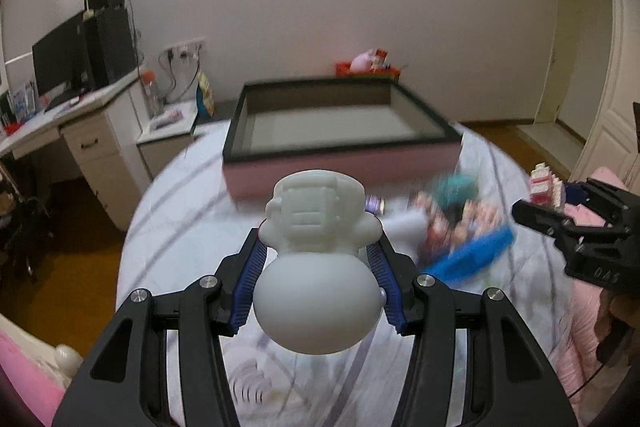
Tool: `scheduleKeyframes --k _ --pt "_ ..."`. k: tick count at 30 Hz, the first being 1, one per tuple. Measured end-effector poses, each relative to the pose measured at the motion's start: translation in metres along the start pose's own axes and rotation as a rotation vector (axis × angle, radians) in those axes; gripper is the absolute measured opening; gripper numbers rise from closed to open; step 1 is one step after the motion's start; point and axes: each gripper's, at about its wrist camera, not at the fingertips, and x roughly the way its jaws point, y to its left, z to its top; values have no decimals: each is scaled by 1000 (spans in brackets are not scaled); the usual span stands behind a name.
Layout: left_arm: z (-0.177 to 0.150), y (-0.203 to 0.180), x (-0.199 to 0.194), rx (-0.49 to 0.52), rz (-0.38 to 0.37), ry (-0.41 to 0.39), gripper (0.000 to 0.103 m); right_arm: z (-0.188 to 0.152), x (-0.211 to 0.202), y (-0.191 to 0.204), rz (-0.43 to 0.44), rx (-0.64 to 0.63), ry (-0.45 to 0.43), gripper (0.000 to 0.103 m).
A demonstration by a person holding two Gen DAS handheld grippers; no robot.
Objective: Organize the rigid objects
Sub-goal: 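Grasp the pink-and-white block figure with the right tool while the left tool lifts the snowman, then carry both figures into the pink box and open both tools to release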
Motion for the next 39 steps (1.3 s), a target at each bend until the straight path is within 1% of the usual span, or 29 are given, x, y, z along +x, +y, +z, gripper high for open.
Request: scheduleKeyframes --k 4,7,9,11,13,17,22,24,25,27,30,31,32,34,36,39 --pt "36 -5 3 35 15 -57 53 29 8 0 0 -13 -40 60" --pt "64 -5 12 40 4 -89 53 45 20 4 -5 -37 -45 60" --pt "77 -7 20 49 24 -87 53 56 30 2 -15 -33 -40 60" --pt "89 -9 28 49 9 -89 53 66 38 -2 -5 -15 -33 60" --pt "100 -10 38 59 -11 -87 53 78 40 -6 -18 -18 -50 60" --pt "121 -2 58 53 -18 -84 53 108 49 -13 -39 -28 -69 60" --pt "142 2 81 72 1 -62 53 142 75 -19 -44 -49 -47 60" --pt "151 5 95 86 26 -71 53 154 90 -21 -44 -61 -28 60" --pt "152 5 101 91 43 -67 53 155 99 -19 -39 -77 -5 60" --pt "148 8 123 98 61 -27 53 149 128 -8 -50 -132 64 60" --pt "139 14 154 55 24 45 53 139 162 -5 -24 -118 134 60" --pt "136 16 163 36 17 66 53 137 168 -5 -20 -109 147 60" --pt "134 18 170 30 24 80 53 135 176 -5 -36 -108 163 60" --pt "131 19 185 39 50 114 53 135 188 -9 -37 -101 193 60" --pt "127 20 197 44 69 155 53 131 200 -10 -24 -86 241 60" --pt "120 19 211 25 65 212 53 126 210 -15 -34 -71 283 60"
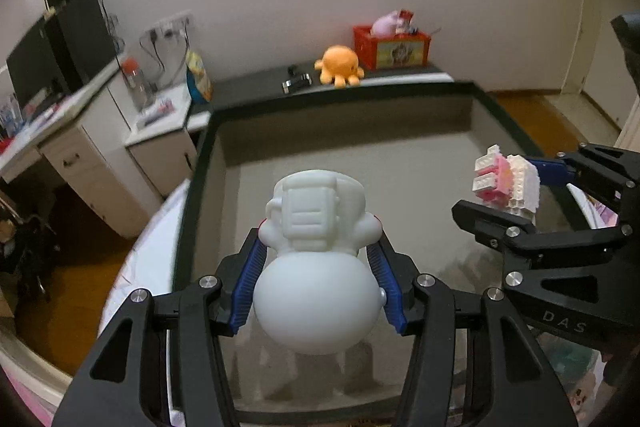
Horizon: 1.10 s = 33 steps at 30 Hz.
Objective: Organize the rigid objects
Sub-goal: 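Carry both figures into the pink box and open both tools to release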
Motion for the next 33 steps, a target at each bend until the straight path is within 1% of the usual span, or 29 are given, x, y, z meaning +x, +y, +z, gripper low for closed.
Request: scheduleKeyframes --k 1,3,4,6,9,12,17,18,19,21,24,25,26,27,28,30,32,33 --pt "-1 -1 6 5 18 27 53 0 2 -2 4 7 11 60" --pt "-4 -3 14 26 58 42 53 -2 4 -5 -2 8 31 60" --pt "-5 -3 18 25 55 60 53 -2 6 -5 -11 0 52 60" --pt "-9 0 23 6 22 81 54 -3 13 -7 -16 -8 82 61" --pt "-12 -1 27 13 47 90 54 -3 17 -10 -20 0 107 60" --pt "-12 1 29 10 38 93 55 -3 16 -11 -8 10 107 61" --pt "-14 3 27 -6 -12 94 66 -2 17 -7 -11 -3 117 61" --pt "-14 2 27 -6 -20 94 70 -2 17 -7 -12 -1 116 61" --pt "-14 1 25 -8 -28 89 72 -2 17 -7 -15 2 113 62" --pt "-15 2 21 -16 -32 78 72 -4 14 -9 -18 14 106 66" --pt "-18 4 13 -29 -55 68 73 -8 7 -12 -8 36 92 73" --pt "-19 4 8 -37 -64 62 75 -9 2 -12 4 42 77 75" --pt "-20 6 3 -44 -61 52 77 -11 -3 -13 10 48 61 76" --pt "-22 7 -6 -49 -51 31 84 -13 -8 -14 14 53 45 80" --pt "-24 9 -14 -48 -53 10 87 -15 -15 -15 22 60 24 81" --pt "-28 12 -31 -49 -63 -29 88 -23 -33 -19 42 86 -26 81" --pt "-32 19 -52 -81 -88 -64 88 -32 -53 -23 63 108 -82 81" --pt "-36 23 -64 -96 -107 -88 90 -38 -64 -23 69 115 -108 82"
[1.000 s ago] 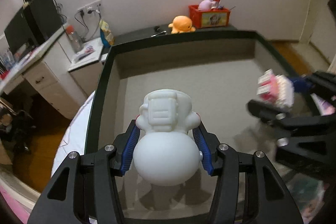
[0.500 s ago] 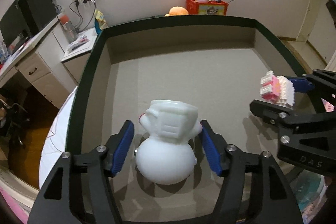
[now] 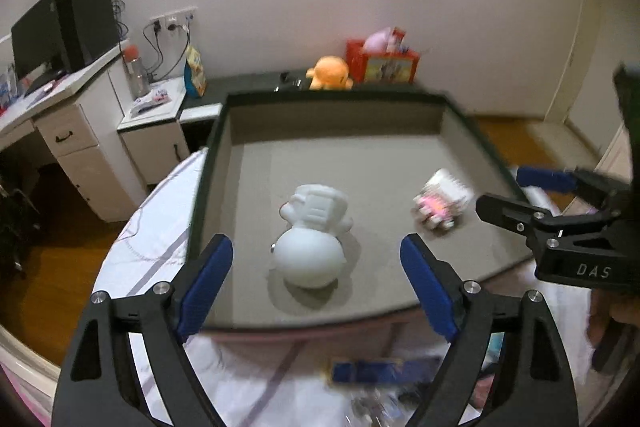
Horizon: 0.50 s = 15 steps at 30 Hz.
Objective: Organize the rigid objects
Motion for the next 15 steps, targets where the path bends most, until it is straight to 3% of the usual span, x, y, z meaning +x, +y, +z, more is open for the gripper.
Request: scheduleKeyframes --k 3,7,12,15 --pt "-15 8 -39 2 -26 -61 101 -18 -39 -8 21 13 -59 83" --pt "-39 24 -86 0 11 -106 101 -40 -89 -21 23 23 -104 83" --pt "-62 27 -123 -50 -2 -106 102 -60 -137 -21 36 46 -145 83" --pt "-78 22 -142 -26 -17 -106 103 -77 -165 -15 52 34 -152 83"
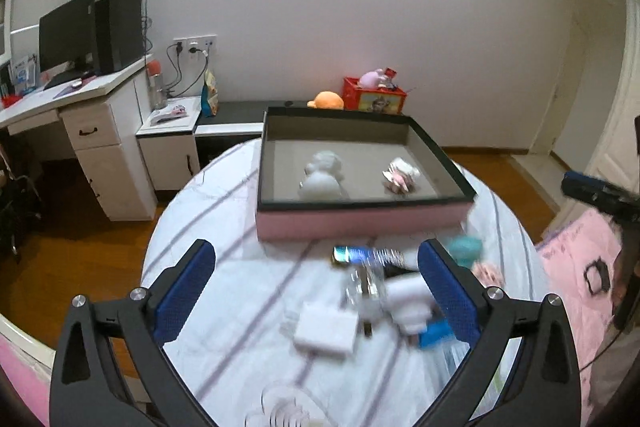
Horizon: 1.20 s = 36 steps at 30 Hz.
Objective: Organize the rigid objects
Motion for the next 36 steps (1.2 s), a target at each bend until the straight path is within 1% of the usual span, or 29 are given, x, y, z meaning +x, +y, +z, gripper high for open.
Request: scheduleKeyframes --k 3,4,5,6,8,10,11,13,16,18,20,22,23,24,26,27,28,29,30,32,33,36 --pt "-23 8 -24 16 -27 48 103 -6 -41 -4 2 -22 -12 83" --pt "-32 19 -35 13 -44 83 103 -7 -55 -8 1 -23 -14 83" --pt "-37 26 -43 10 -41 99 103 -8 -72 -14 -8 -25 -12 83" --pt "-43 38 -55 12 -20 115 103 -7 -90 -20 -29 -26 -14 83" --pt "-49 63 -85 11 87 121 103 -2 -122 -30 -86 -24 1 83" --pt "-48 88 -115 -8 204 123 103 2 -147 -35 -123 -19 6 83" --pt "-46 98 -127 -15 244 121 103 7 -159 -35 -143 -24 9 83" --pt "-38 114 -154 -22 313 105 103 18 -184 -30 -195 -40 5 83" --pt "-14 130 -189 -5 361 84 103 41 -215 -18 -238 -78 -18 83" --pt "8 140 -210 5 402 30 103 64 -232 -7 -274 -126 -36 83" --pt "27 157 -227 -32 450 -5 103 80 -247 -1 -307 -152 -69 83" --pt "44 168 -237 -47 476 -10 103 96 -258 5 -349 -188 -83 83" --pt "50 169 -238 -18 506 -16 103 105 -260 7 -375 -209 -85 83" --pt "58 164 -236 63 559 -26 103 113 -257 10 -407 -244 -75 83" --pt "63 156 -225 175 620 -6 103 121 -241 17 -445 -301 -19 83" --pt "61 157 -215 186 618 32 103 122 -234 18 -426 -300 12 83" --pt "58 163 -205 143 571 81 103 124 -228 16 -398 -285 43 83" --pt "54 169 -196 95 525 107 102 125 -221 13 -375 -272 59 83" --pt "49 173 -186 57 489 115 102 126 -217 10 -371 -266 56 83" --pt "41 173 -168 37 463 122 102 126 -211 2 -349 -242 44 83" --pt "37 170 -159 37 450 123 102 124 -204 -1 -328 -230 44 83" --pt "26 149 -129 56 340 137 102 107 -177 0 -295 -245 94 83"
